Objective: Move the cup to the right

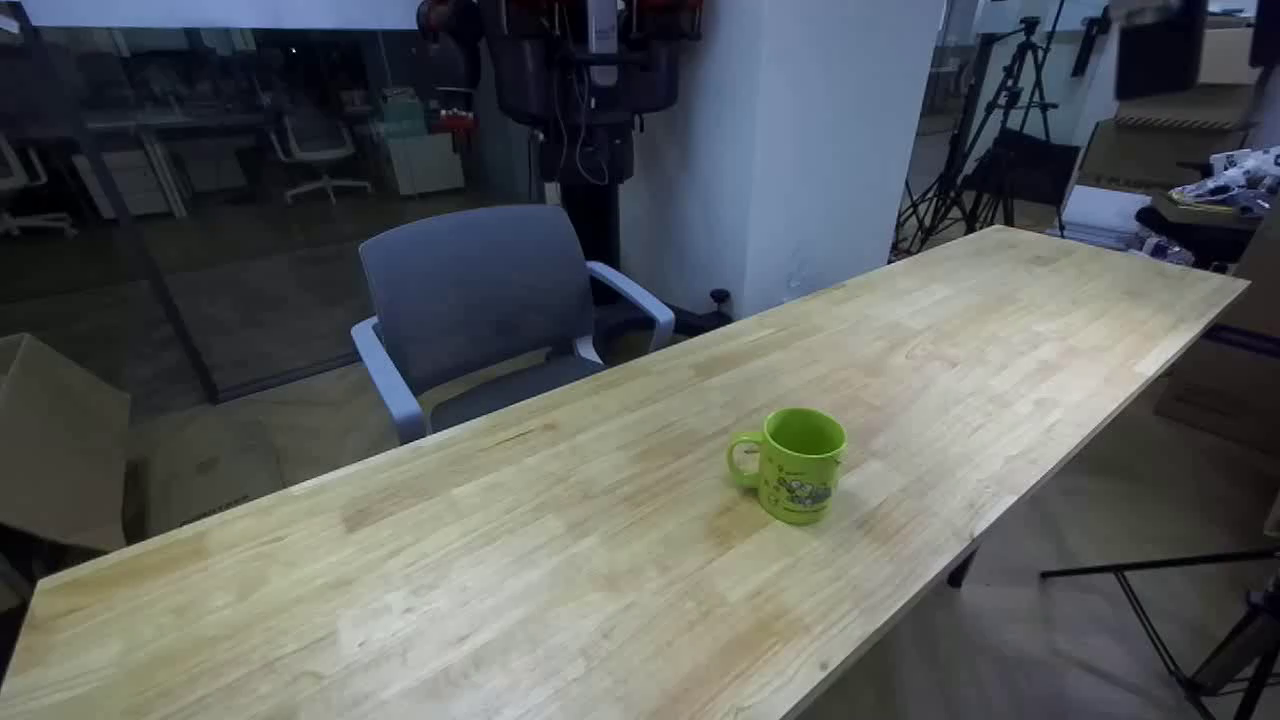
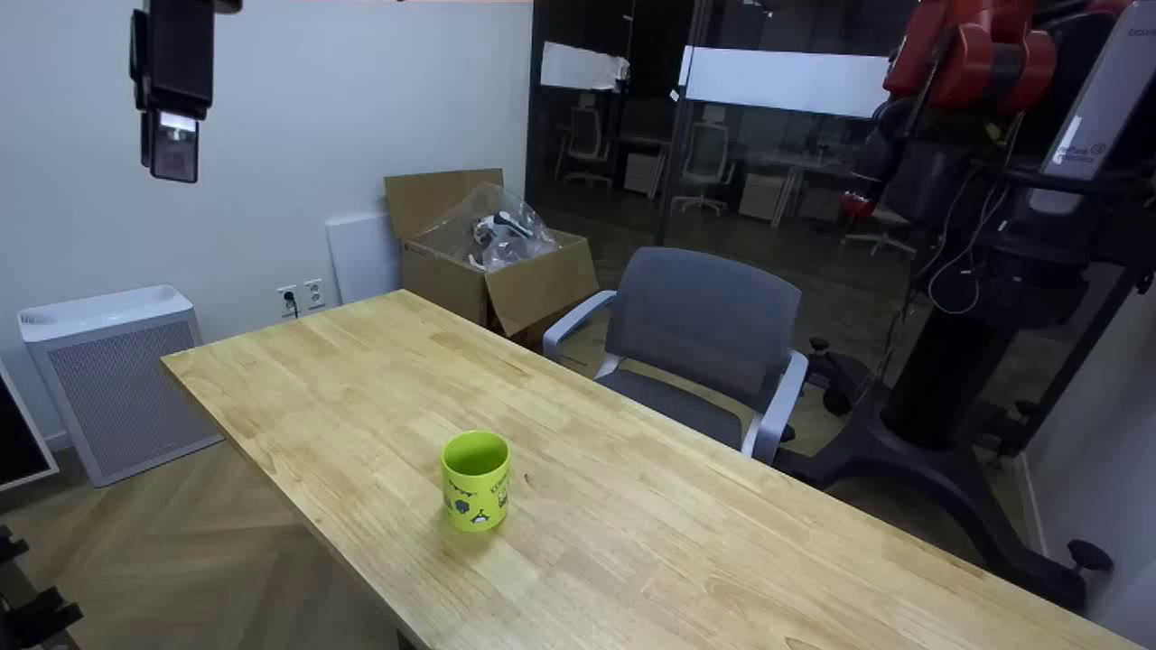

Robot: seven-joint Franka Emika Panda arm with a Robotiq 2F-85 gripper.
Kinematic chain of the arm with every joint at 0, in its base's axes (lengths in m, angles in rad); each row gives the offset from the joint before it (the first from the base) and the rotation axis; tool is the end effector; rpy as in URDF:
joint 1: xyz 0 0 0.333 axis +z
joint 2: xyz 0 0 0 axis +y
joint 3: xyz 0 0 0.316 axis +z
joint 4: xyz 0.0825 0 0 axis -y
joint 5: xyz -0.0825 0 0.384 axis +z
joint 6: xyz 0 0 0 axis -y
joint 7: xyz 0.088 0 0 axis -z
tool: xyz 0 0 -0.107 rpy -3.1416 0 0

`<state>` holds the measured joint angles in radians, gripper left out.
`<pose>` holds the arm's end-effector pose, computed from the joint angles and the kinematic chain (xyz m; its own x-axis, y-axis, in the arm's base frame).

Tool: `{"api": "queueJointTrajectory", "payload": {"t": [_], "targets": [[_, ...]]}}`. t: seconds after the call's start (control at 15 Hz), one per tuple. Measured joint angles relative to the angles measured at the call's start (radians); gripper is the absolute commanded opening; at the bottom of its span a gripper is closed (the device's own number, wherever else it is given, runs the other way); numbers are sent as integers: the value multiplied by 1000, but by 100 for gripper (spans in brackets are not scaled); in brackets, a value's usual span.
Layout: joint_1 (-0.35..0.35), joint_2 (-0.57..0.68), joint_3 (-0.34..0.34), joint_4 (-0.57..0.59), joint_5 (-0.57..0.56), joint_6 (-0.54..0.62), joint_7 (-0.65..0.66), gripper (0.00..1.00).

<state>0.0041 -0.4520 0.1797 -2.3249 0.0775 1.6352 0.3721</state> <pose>0.3801 0.0841 0.4898 0.9468 -0.2324 -0.2227 -0.2170 -0.9719 0.0915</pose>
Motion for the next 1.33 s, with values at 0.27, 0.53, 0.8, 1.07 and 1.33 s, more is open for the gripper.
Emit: {"api": "queueJointTrajectory", "payload": {"t": [0.27, 0.53, 0.8, 1.07, 1.33], "targets": [[0, 0, 0, 0, 0, 2, 0, 100], [0, 0, 0, 0, 0, 2, 0, 100], [0, 0, 0, 0, 0, 2, 0, 100], [0, 0, 0, 0, 0, 2, 0, 100], [-6, 10, -9, -4, -8, 76, 4, 100]]}}
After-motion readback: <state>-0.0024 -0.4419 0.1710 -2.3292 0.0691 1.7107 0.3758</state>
